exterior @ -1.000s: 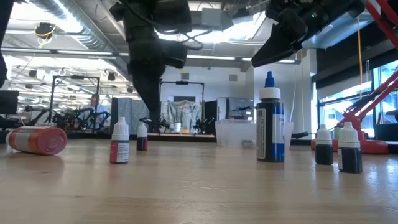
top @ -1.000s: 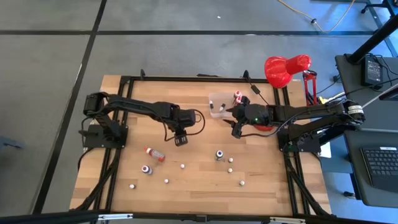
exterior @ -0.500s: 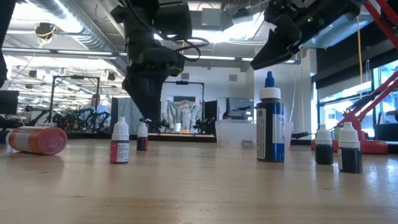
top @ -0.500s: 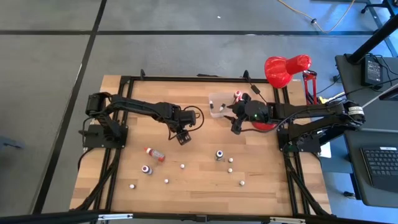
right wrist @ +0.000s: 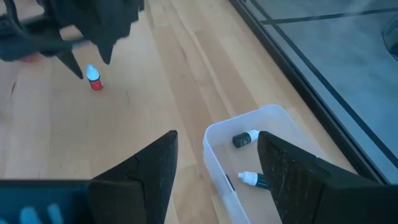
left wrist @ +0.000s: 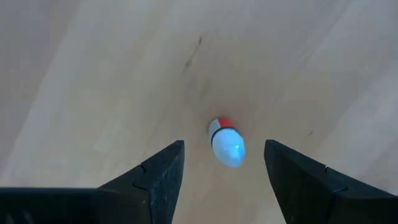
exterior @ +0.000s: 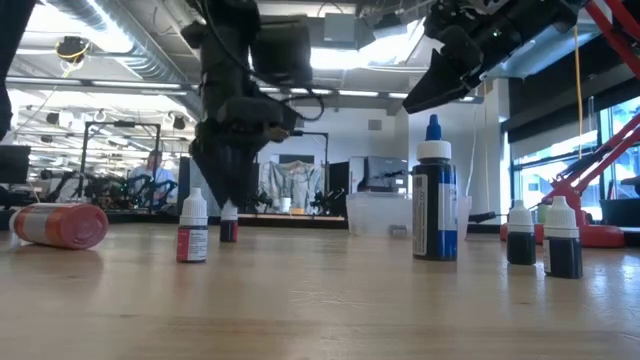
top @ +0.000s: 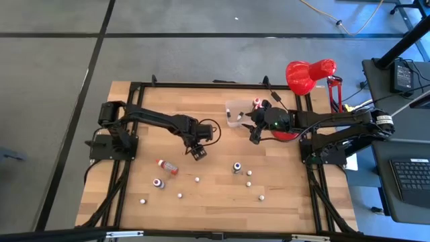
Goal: Pick & Place food coloring
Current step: Put the small red food coloring bottle in the transparent bin
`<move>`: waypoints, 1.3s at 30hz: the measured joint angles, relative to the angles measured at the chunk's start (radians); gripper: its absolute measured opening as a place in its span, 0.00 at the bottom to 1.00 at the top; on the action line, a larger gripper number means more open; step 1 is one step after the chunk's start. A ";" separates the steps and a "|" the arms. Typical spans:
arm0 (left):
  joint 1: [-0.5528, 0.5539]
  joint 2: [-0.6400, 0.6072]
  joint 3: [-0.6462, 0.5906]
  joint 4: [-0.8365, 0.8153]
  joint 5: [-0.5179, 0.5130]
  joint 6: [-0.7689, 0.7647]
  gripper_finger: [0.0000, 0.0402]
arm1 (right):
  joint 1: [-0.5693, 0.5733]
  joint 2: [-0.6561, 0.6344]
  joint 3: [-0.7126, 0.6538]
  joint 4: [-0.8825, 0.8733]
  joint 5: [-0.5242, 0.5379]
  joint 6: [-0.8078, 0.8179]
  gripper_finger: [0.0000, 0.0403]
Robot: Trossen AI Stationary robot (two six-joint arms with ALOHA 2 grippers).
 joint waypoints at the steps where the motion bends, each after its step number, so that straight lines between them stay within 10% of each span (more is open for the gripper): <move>1: 0.000 0.010 0.000 -0.001 0.000 0.000 0.53 | 0.000 0.000 0.000 0.000 0.000 0.000 0.55; 21: 0.003 0.061 0.002 0.005 0.000 0.035 0.17 | 0.000 0.000 0.000 -0.002 0.000 0.007 0.55; 39: 0.239 0.015 0.308 0.241 -0.011 0.408 0.18 | 0.005 -0.014 0.011 -0.176 0.000 0.198 0.55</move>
